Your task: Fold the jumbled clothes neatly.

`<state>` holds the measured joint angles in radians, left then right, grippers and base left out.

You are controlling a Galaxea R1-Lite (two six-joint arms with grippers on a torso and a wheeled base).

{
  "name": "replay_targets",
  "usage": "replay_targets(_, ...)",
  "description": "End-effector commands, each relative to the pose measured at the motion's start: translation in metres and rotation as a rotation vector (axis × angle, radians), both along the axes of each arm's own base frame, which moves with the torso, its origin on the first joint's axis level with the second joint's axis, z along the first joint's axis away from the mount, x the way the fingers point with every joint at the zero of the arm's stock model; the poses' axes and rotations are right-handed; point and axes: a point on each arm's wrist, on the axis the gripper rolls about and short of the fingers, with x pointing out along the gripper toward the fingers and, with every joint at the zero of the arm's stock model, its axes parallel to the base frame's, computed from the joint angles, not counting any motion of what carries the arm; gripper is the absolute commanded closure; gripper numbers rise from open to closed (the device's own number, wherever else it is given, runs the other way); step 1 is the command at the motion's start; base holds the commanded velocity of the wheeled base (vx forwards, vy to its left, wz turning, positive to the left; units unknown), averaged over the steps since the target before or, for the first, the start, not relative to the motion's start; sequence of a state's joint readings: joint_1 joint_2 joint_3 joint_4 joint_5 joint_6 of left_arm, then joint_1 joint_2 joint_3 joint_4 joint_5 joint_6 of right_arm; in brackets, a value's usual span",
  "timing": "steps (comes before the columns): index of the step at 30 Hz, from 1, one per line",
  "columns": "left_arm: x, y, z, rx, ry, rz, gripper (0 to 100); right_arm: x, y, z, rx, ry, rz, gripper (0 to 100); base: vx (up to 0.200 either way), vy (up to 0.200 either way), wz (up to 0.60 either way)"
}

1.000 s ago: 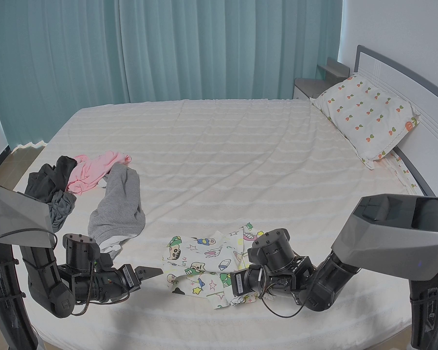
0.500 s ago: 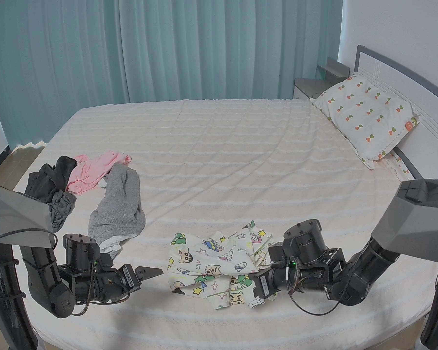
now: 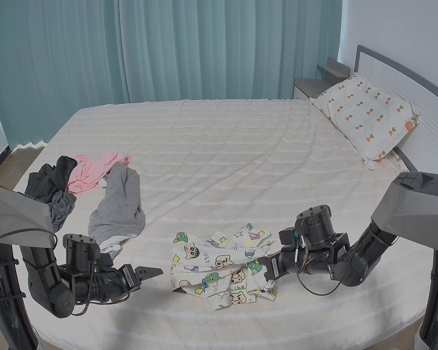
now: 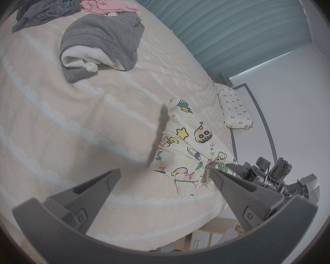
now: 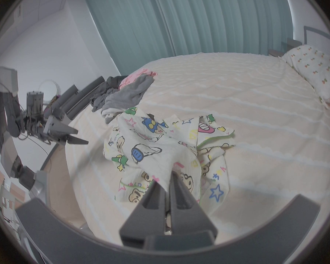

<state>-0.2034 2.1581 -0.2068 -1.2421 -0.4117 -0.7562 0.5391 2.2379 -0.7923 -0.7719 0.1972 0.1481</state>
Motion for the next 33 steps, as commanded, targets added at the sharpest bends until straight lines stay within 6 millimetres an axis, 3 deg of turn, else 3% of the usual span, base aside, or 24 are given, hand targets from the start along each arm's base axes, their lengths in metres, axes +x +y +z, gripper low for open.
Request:
replay_targets(1,0.0,0.0,0.0,0.002,0.001,0.001,0,0.019,-0.012,-0.005,0.038,0.014,-0.028,100,0.0,0.0,0.0)
replay_targets(8,0.0,0.0,0.0,0.002,0.001,0.001,0,0.022,-0.031,0.005,0.163,0.107,0.043,100,0.0,0.0,0.0)
replay_targets(9,0.0,0.0,0.0,0.002,0.001,0.001,0,0.022,-0.032,0.005,0.16,0.11,0.042,0,0.0,0.0,0.0)
replay_targets(16,0.0,0.0,0.0,0.002,0.0,0.0,0,0.028,-0.035,0.011,0.159,0.082,0.038,0,0.0,0.0,0.0)
replay_targets(23,0.0,0.0,0.0,0.002,0.0,0.0,0,0.019,-0.043,-0.003,0.185,0.187,-0.015,0,0.0,0.0,0.0)
replay_targets(33,0.0,0.0,0.0,0.0,0.001,-0.001,0,0.059,-0.021,-0.004,0.439,0.34,-0.159,0,0.0,0.0,0.0)
